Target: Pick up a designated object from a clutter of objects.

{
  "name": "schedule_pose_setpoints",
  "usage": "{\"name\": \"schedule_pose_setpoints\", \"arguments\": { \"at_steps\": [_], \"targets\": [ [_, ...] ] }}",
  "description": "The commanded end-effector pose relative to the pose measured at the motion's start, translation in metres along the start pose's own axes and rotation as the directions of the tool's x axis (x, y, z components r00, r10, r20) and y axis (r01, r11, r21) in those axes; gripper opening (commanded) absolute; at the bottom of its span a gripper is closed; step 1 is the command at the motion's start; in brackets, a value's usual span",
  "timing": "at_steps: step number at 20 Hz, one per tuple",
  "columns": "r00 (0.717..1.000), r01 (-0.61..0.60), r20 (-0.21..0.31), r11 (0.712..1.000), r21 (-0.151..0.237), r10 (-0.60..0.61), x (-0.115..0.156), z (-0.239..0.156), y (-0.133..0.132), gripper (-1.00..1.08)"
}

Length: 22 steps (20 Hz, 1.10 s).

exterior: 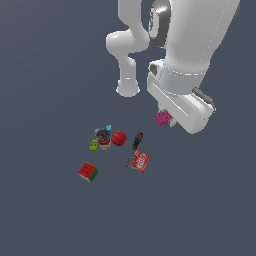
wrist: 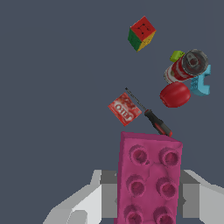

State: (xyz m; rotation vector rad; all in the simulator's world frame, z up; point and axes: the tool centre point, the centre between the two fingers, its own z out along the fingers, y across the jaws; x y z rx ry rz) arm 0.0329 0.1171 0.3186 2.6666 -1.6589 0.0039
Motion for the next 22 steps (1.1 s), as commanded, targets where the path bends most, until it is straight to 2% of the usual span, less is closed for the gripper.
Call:
{"name": "schedule_pose_setpoints", "arguments": {
  "at_steps": [1, 11, 22],
  "targets": [
    [1.0, -0.001, 0.0, 1.0, -0.001, 0.001, -0.015, -0.025, -0.004, -1.0],
    [1.0, 0.0, 0.002, 1.0, -0.001, 0.0, -0.053, -0.087, -0.018, -1.0],
    [1.0, 0.001, 0.002, 1.0, 0.0, -0.001, -0.06, -0.1, -0.023, -1.0]
  ]
}}
